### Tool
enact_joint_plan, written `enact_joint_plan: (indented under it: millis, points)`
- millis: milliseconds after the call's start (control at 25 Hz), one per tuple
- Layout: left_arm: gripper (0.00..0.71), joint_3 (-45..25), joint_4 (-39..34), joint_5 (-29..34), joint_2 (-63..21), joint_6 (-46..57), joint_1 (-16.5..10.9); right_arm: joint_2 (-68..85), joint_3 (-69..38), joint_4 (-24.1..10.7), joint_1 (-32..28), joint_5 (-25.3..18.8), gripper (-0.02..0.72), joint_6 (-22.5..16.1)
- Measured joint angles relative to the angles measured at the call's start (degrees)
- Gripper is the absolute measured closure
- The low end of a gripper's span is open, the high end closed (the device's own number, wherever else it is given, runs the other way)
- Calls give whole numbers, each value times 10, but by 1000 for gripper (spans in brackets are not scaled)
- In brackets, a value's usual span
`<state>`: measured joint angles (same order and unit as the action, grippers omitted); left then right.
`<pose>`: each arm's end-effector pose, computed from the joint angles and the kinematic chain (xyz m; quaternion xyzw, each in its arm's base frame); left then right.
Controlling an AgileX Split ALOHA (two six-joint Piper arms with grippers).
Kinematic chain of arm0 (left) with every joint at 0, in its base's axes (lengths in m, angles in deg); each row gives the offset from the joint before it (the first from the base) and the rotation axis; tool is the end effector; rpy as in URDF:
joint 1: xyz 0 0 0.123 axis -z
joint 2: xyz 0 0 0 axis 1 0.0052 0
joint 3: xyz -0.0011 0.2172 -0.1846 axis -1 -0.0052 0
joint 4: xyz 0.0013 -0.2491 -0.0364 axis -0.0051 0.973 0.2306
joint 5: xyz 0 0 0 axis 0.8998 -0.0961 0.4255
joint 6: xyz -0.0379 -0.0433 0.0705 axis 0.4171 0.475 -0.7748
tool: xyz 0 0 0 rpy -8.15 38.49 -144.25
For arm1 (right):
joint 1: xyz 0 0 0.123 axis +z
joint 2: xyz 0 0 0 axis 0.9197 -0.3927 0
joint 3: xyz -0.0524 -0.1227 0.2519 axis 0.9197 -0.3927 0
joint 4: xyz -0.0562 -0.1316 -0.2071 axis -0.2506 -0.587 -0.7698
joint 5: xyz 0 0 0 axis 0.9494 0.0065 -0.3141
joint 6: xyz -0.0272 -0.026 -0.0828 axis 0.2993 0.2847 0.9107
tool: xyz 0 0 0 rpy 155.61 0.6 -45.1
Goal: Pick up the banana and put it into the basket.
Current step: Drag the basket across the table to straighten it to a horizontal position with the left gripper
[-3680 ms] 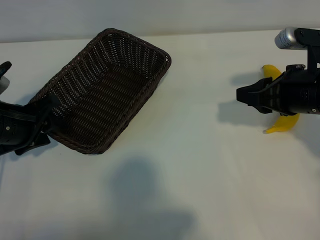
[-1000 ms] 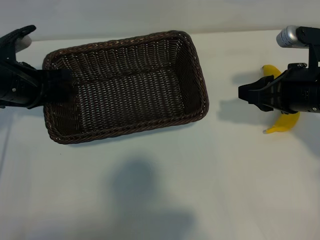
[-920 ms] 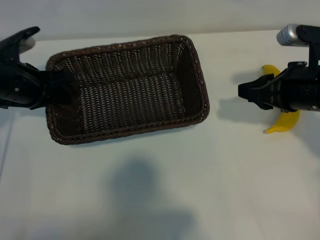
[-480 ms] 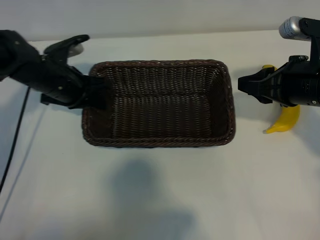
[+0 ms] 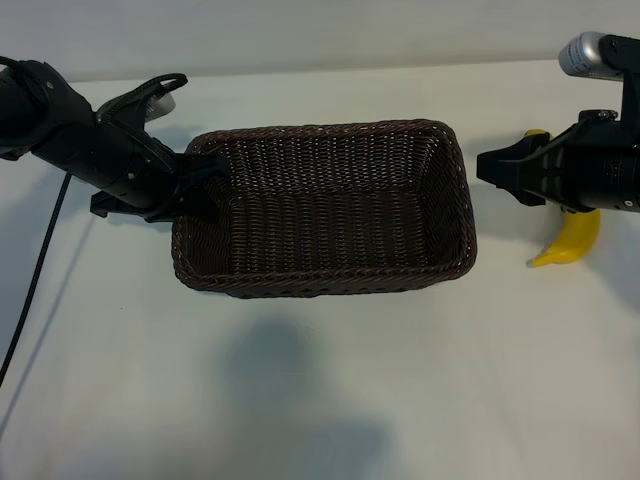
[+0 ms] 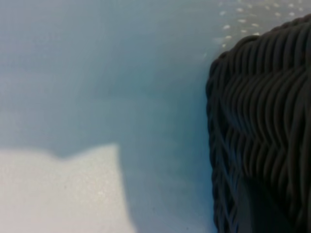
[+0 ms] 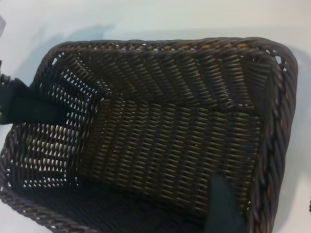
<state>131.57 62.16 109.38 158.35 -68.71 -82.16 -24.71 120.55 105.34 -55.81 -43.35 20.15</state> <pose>0.3613 -0.0795 0.1496 -0.0284 0.9700 -0.2017 0.1329 0.2568 0.0868 0.2326 -0.0740 0.8889 0.2626 0.3681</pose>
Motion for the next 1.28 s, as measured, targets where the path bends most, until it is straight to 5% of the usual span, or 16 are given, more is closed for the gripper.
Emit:
enact_joint_plan:
  millis: [240, 640, 1280]
  points:
    - [525, 0, -5, 10, 0, 0, 0, 0, 0, 1, 0, 0, 269, 0]
    - [97, 4, -5, 26, -1, -1, 0, 0, 0, 2, 0, 0, 269, 0]
    - [124, 4, -101, 107, -104, 41, 0, 0, 0, 3, 0, 2, 269, 0]
